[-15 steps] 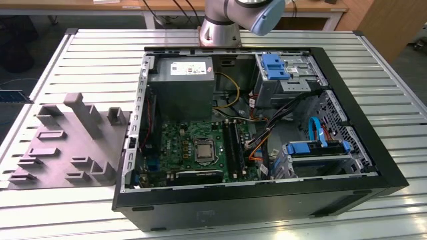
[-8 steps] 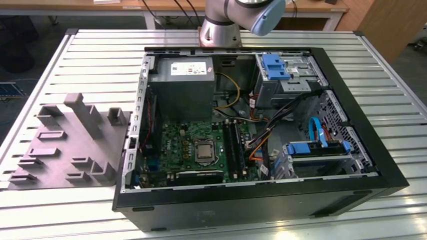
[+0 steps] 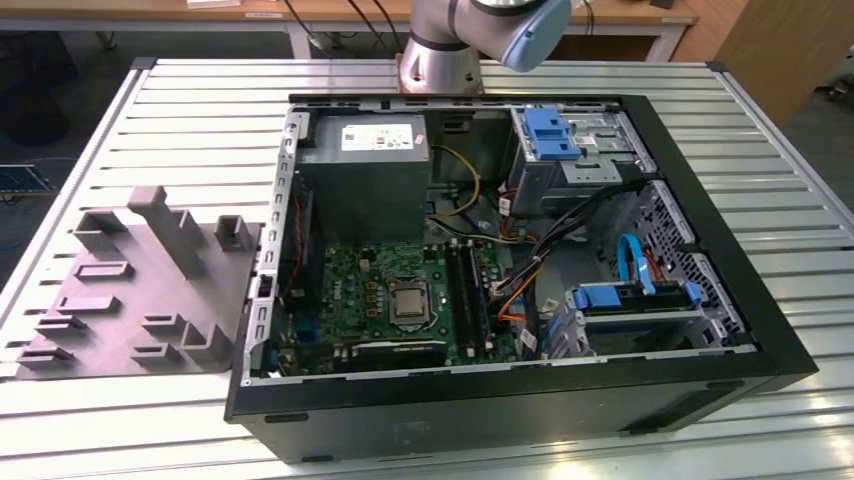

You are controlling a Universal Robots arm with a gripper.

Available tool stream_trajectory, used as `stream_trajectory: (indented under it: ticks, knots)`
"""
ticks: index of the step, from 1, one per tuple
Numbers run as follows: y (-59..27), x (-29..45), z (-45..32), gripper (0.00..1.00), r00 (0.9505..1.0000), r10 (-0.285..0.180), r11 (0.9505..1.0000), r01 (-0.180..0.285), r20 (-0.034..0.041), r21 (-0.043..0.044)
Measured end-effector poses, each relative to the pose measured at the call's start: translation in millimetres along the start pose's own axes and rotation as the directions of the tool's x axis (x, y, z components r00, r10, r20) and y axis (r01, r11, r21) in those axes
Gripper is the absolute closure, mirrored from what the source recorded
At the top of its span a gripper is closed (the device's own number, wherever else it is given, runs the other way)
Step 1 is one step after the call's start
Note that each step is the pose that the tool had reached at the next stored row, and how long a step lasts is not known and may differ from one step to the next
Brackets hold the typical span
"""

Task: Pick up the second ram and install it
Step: 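Pick up the second ram and move it above second insertion slot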

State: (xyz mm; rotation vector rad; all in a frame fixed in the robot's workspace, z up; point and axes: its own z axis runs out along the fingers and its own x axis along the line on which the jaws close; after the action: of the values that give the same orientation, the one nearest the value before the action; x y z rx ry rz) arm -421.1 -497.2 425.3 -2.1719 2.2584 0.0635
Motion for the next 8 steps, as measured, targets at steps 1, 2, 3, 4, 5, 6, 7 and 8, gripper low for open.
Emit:
stream_trajectory:
  ticks: [1, 2, 3, 4, 5, 6, 7, 8]
  knots:
    - [-1.5, -0.1, 0.1, 0.88, 1.0, 0.0, 1.0, 0.0, 0.0001, 0.0001]
    - [-3.3, -0.2, -0.1, 0.88, 1.0, 0.0, 1.0, 0.0, 0.0, 0.0]
    - [-5.8, -0.2, -0.1, 0.88, 1.0, 0.0, 1.0, 0.0, 0.0001, 0.0001]
    - [-8.6, -0.4, -0.1, 0.88, 1.0, 0.0, 1.0, 0.0, 0.0001, 0.0001]
    - [-11.7, -0.5, -0.2, 0.88, 1.0, 0.0, 1.0, 0.0, 0.0001, 0.0001]
    - [-15.3, -0.6, -0.3, 0.88, 1.0, 0.0, 1.0, 0.0, 0.0, 0.0001]
    - [-19.9, -0.8, -0.4, 0.88, 1.0, 0.0, 1.0, 0.0, 0.0001, 0.0001]
    - [-24.4, -1.0, -0.5, 0.88, 1.0, 0.0, 1.0, 0.0, 0.0, 0.0]
